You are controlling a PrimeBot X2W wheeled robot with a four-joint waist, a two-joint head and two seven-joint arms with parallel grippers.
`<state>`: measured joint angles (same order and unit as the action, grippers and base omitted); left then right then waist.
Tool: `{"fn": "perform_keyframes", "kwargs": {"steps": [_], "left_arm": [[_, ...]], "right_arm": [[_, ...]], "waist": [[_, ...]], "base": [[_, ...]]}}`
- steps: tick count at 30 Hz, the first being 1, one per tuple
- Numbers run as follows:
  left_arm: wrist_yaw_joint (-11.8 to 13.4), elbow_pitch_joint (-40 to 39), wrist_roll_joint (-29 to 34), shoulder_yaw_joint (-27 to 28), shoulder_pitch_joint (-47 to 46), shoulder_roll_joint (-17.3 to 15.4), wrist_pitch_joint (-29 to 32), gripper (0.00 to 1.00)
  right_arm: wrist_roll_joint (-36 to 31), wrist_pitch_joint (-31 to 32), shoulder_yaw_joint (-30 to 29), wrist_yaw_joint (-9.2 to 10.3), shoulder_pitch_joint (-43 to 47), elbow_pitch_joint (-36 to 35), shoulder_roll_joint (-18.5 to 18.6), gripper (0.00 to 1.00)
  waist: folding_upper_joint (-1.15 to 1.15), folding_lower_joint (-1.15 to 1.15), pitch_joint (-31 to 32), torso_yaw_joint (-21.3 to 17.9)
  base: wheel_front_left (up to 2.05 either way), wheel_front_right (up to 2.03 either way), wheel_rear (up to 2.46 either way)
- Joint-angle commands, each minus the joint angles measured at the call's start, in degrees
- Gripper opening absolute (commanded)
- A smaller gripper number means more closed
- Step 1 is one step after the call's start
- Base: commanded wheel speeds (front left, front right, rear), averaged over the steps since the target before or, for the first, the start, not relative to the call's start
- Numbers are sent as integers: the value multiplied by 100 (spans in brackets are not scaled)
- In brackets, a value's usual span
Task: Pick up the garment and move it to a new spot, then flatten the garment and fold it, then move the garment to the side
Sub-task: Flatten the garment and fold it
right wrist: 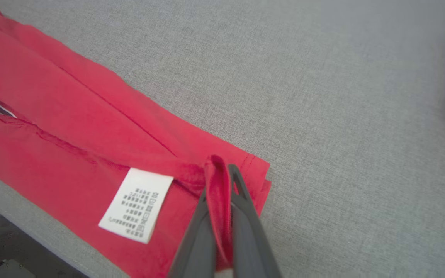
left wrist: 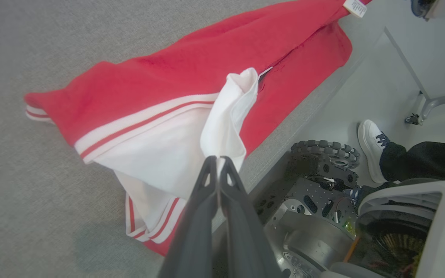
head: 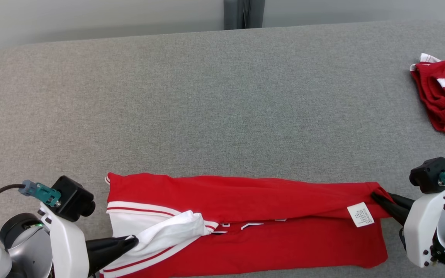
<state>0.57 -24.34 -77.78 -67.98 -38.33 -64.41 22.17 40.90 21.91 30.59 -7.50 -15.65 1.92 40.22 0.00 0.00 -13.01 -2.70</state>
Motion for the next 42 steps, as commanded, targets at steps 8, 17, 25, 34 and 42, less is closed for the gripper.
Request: {"fn": "perform_keyframes", "kwargs": {"steps": [8, 17, 25, 34, 42], "left_arm": [[-12, 178, -42, -85, 17, 61, 226, 0], [44, 274, -42, -150, 47, 86, 379, 0], [208, 312, -13, -15, -20, 115, 183, 100], [618, 774, 743, 584, -303, 504, -1267, 100], [1077, 1615, 1484, 862, 9, 1260, -3021, 100]], "right_arm": [[211, 325, -25, 0, 119, 60, 91, 0], [168, 282, -168, 0, 150, 132, 8, 100], [99, 101, -512, 0, 89, 149, -151, 100], [-521, -699, -1405, 0, -39, 427, -613, 100], [-894, -1736, -2202, 0, 168, 675, -1533, 100]], "waist": [[0, 0, -10, 3], [0, 0, 12, 1], [0, 0, 80, 7], [0, 0, 218, -24], [0, 0, 320, -50]], "base": [[0, 0, 0], [0, 0, 0], [0, 0, 0], [0, 0, 0], [0, 0, 0]]}}
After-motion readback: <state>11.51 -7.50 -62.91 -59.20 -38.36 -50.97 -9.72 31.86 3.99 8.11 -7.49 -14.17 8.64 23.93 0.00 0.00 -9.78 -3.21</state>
